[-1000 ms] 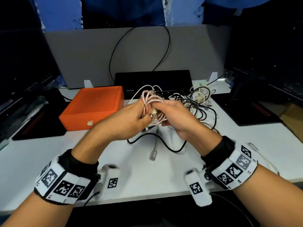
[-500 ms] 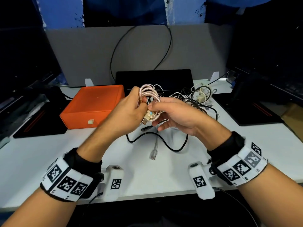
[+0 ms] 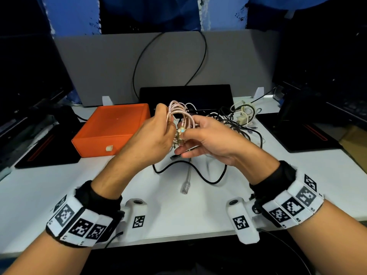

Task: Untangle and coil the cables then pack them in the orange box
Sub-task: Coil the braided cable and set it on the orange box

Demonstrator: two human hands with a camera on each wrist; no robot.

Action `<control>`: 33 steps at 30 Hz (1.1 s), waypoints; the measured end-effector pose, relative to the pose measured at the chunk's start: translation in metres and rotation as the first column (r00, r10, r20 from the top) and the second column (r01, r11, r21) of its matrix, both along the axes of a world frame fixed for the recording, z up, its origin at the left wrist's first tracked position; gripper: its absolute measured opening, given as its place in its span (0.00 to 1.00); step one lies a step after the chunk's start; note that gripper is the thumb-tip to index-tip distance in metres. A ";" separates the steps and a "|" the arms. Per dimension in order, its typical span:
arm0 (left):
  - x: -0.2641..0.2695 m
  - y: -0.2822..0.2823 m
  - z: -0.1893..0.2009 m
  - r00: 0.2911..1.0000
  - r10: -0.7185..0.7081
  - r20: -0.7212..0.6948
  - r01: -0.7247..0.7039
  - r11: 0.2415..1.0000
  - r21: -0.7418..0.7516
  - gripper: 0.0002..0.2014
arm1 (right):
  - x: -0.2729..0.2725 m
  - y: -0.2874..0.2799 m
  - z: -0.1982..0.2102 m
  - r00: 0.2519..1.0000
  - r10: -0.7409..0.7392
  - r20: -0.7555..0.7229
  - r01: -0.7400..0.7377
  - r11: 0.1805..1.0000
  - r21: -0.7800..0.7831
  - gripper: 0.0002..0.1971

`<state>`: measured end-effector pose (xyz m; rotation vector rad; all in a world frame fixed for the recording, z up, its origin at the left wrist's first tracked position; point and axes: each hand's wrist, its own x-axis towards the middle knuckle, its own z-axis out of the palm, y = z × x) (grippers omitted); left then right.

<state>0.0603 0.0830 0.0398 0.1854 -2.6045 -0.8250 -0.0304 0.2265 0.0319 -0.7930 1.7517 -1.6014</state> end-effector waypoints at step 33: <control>0.014 0.008 0.011 0.986 0.141 0.094 -0.094 0.918 -0.386 0.04 | 0.012 0.006 0.012 0.982 -0.013 -0.187 0.032 0.995 0.096 0.41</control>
